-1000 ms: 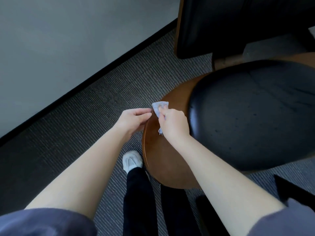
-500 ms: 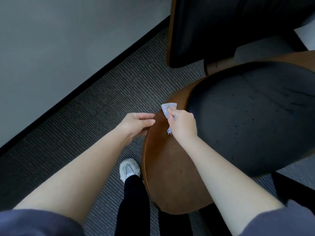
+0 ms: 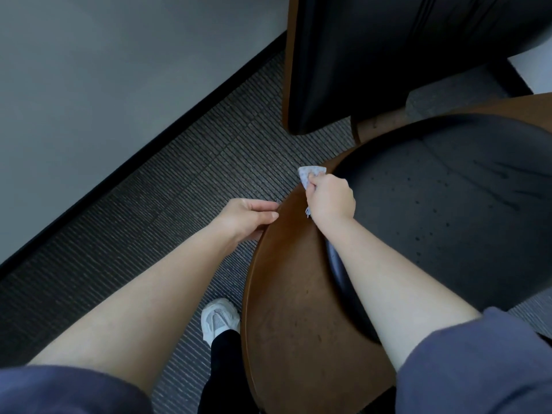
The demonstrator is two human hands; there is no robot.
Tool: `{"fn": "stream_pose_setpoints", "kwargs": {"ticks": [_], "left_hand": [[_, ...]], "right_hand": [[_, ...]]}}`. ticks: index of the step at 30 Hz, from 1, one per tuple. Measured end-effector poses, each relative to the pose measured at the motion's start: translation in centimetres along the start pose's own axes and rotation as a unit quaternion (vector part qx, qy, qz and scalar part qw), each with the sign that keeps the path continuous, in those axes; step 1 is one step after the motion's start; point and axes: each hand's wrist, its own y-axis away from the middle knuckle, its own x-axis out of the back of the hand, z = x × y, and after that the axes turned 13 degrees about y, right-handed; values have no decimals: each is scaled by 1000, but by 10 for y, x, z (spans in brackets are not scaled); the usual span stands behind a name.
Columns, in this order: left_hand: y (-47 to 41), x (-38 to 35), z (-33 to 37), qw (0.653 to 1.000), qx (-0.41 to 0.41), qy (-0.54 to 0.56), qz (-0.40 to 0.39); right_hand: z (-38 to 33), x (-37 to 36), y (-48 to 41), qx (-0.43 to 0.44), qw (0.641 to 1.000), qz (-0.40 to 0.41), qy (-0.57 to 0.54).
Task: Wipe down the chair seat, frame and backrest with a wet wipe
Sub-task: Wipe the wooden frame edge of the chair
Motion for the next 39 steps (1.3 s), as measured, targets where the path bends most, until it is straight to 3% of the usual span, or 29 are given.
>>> {"fn": "stream_pose_setpoints", "kwargs": {"ticks": [8, 13, 18, 21, 25, 31, 35, 39], "left_hand": [[-5, 2, 3, 999, 0, -34, -11], [-9, -1, 6, 999, -14, -41, -26], [-23, -12, 8, 998, -36, -46, -27], [-31, -20, 10, 998, -45, -49, -21], [-39, -27, 7, 998, -51, -23, -9], [-41, -27, 4, 997, -69, -28, 14], [-39, -27, 4, 996, -72, -37, 23], [-36, -28, 6, 997, -65, -36, 22]], "right_hand": [[-6, 13, -31, -45, 997, -13, 68], [-1, 12, -43, -42, 998, -2, 41], [50, 27, -57, 85, 992, 75, -61], [85, 42, -84, 171, 982, 63, 49], [105, 47, -117, 189, 962, 8, 196], [75, 28, -125, 277, 930, -12, 240], [75, 25, -130, 247, 933, 15, 262], [80, 21, -125, 278, 927, 21, 252]]}}
